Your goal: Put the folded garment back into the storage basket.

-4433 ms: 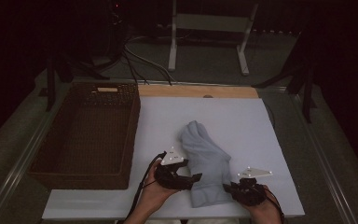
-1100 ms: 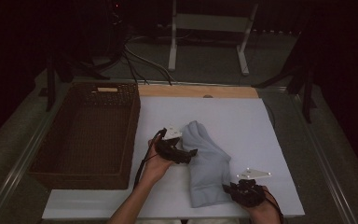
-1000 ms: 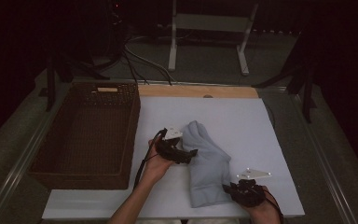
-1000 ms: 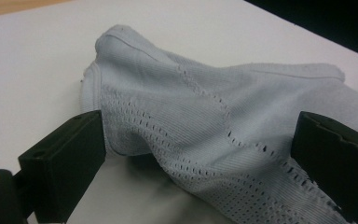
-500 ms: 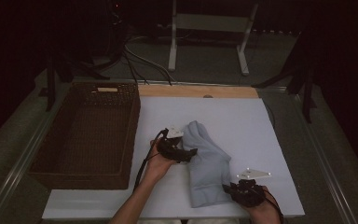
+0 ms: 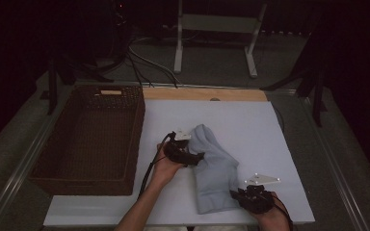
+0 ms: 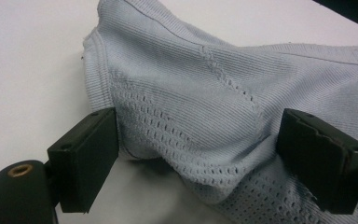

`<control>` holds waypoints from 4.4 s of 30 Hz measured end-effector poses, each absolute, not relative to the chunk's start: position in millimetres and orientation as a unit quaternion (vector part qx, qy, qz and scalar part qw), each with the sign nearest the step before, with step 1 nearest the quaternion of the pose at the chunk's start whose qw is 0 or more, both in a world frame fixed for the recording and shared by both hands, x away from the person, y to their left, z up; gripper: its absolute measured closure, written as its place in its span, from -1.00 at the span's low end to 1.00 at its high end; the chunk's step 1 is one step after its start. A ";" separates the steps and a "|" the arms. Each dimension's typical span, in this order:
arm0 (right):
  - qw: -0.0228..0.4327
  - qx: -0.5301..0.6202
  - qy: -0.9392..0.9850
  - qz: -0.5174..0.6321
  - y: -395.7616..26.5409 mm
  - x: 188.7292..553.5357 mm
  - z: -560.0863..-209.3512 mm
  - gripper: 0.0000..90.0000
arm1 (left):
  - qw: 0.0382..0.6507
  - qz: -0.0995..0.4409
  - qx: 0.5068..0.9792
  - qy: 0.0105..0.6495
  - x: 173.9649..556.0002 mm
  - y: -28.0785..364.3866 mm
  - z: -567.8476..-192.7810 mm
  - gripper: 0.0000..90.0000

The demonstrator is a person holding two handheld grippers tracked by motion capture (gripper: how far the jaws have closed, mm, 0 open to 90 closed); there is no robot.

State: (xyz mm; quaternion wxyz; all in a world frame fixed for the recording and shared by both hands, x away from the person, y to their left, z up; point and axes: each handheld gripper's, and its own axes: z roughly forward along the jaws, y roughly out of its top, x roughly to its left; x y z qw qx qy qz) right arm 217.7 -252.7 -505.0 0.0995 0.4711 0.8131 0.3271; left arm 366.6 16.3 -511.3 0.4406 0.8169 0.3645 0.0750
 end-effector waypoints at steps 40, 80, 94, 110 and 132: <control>0.099 0.471 0.813 0.328 -252.9 217.5 -505.4 0.72 | 0.396 0.053 0.812 0.425 385.2 5.7 -526.0 -0.94; 0.090 0.493 0.803 0.323 -252.2 219.8 -509.4 -0.24 | 0.400 0.001 0.830 0.389 379.4 -14.1 -519.9 0.77; 0.046 0.491 0.802 0.337 -246.9 219.8 -506.9 0.73 | 0.423 0.025 0.818 0.389 371.6 -17.3 -505.9 0.79; 0.030 0.486 0.783 0.386 -244.1 217.6 -493.7 0.74 | 0.447 0.052 0.804 0.389 366.3 -8.3 -484.9 0.79; 0.021 0.478 0.774 0.415 -238.7 219.3 -477.7 0.74 | 0.444 0.059 0.802 0.396 368.7 -1.3 -468.1 0.79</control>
